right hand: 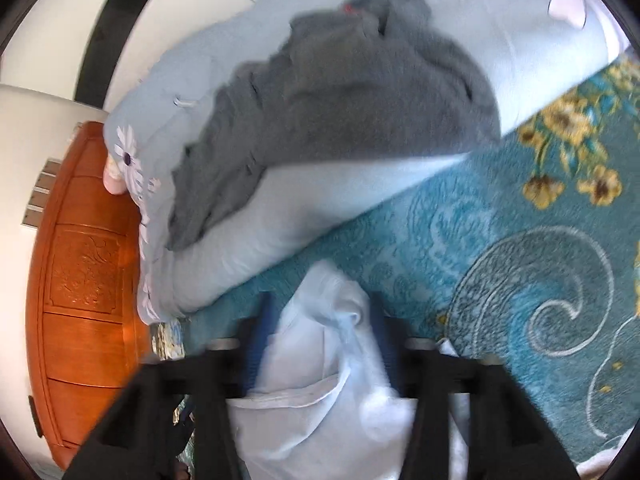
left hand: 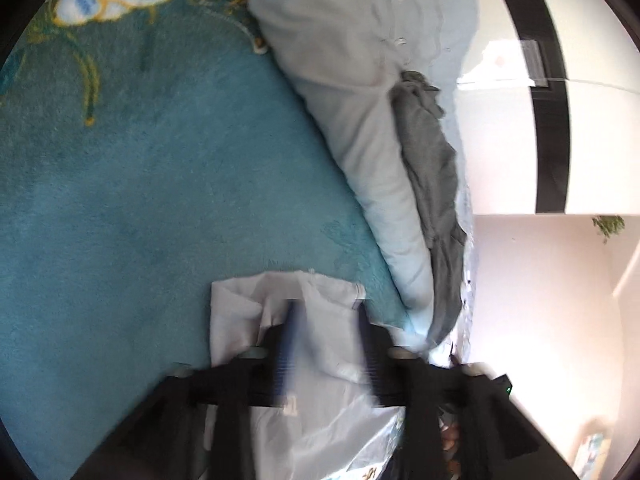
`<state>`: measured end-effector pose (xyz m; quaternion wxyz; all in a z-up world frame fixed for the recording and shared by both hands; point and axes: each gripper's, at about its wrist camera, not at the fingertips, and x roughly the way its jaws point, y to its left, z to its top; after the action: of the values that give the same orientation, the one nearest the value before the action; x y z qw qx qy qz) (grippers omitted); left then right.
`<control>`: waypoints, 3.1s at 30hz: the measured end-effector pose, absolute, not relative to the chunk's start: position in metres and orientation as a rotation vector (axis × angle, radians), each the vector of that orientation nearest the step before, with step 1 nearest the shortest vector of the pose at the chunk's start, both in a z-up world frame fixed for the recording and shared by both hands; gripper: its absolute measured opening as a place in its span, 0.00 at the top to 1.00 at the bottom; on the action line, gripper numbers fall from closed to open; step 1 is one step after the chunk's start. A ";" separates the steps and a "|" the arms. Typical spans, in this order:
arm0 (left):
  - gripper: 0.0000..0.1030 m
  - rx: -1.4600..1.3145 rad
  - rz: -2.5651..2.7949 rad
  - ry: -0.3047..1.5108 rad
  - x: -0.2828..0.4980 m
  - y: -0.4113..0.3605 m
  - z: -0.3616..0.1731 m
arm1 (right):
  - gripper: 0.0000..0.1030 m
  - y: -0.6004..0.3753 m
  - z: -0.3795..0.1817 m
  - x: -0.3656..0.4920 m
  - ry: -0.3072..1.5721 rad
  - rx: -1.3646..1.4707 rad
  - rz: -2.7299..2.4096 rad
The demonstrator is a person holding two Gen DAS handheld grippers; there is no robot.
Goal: Fold clothes
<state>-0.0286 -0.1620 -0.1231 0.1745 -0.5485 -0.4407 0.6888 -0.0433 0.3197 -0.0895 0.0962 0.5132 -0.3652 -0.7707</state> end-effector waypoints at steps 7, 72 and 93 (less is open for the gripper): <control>0.47 -1.736 1.966 -0.812 0.021 -0.131 -0.137 | 0.46 0.324 -0.102 0.005 -0.868 1.686 -2.258; 0.47 -1.422 1.883 0.440 -0.069 -0.019 -0.141 | 0.62 0.346 -0.101 0.120 -0.987 1.721 -2.379; 0.50 -1.539 1.948 -0.018 -0.076 -0.039 -0.145 | 0.76 0.248 -0.120 -0.038 -0.703 1.842 -2.348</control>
<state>-0.0763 -0.0391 -0.1452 0.3234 -0.5865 -0.0070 0.7425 -0.0384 0.2482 -0.1202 0.0376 0.6003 -0.2292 -0.7653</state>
